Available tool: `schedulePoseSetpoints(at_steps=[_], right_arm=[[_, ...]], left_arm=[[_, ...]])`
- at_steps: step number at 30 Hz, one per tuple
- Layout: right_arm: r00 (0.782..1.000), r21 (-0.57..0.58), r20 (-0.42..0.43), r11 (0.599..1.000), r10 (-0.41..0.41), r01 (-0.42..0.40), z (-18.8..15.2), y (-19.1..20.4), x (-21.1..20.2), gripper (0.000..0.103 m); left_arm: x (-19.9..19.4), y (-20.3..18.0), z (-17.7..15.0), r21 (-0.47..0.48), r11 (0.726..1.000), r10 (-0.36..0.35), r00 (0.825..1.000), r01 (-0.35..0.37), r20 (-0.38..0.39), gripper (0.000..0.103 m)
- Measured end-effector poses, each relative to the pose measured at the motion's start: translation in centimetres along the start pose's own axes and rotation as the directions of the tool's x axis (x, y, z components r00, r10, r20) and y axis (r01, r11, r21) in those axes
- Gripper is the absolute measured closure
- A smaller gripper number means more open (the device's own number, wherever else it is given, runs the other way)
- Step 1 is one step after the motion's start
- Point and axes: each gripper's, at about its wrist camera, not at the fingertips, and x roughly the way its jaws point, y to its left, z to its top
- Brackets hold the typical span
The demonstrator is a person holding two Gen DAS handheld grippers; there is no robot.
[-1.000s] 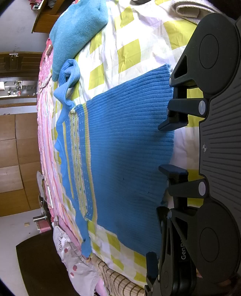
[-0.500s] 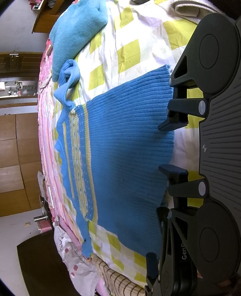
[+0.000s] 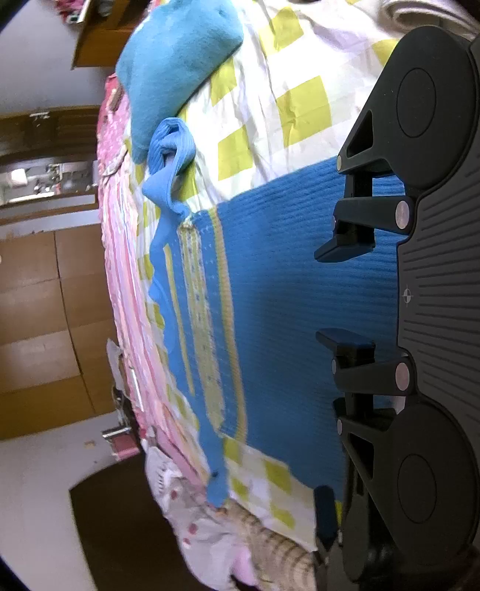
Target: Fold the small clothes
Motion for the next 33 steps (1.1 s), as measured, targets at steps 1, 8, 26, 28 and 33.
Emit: schedulePoseSetpoints(at_steps=[1, 8, 26, 28, 33], right_arm=[[1.0, 0.011, -0.001, 1.0, -0.002, 0.002, 0.4, -0.4, 0.3, 0.064], [0.999, 0.025, -0.009, 0.999, -0.037, 0.037, 3.1, -2.9, 2.5, 0.066], [0.988, 0.032, 0.02, 0.988, -0.155, 0.154, 18.0, -14.9, 14.4, 0.074], [0.989, 0.04, 0.013, 0.988, -0.149, 0.148, 19.0, -15.7, 15.9, 0.074], [0.991, 0.037, 0.003, 0.99, -0.134, 0.134, 21.3, -17.4, 19.3, 0.074]], left_arm=[[0.2, -0.2, 0.4, 0.004, 1.0, -0.004, 1.0, 0.004, 0.003, 0.001], [2.2, -1.2, 3.2, 0.011, 0.999, -0.041, 0.999, 0.041, 0.02, 0.001], [10.7, -4.0, 11.9, -0.066, 0.987, -0.146, 0.988, 0.149, 0.051, 0.001], [11.6, -4.1, 12.4, -0.077, 0.986, -0.147, 0.988, 0.151, 0.051, 0.001], [13.1, -4.1, 13.3, -0.104, 0.983, -0.149, 0.987, 0.154, 0.05, 0.001]])
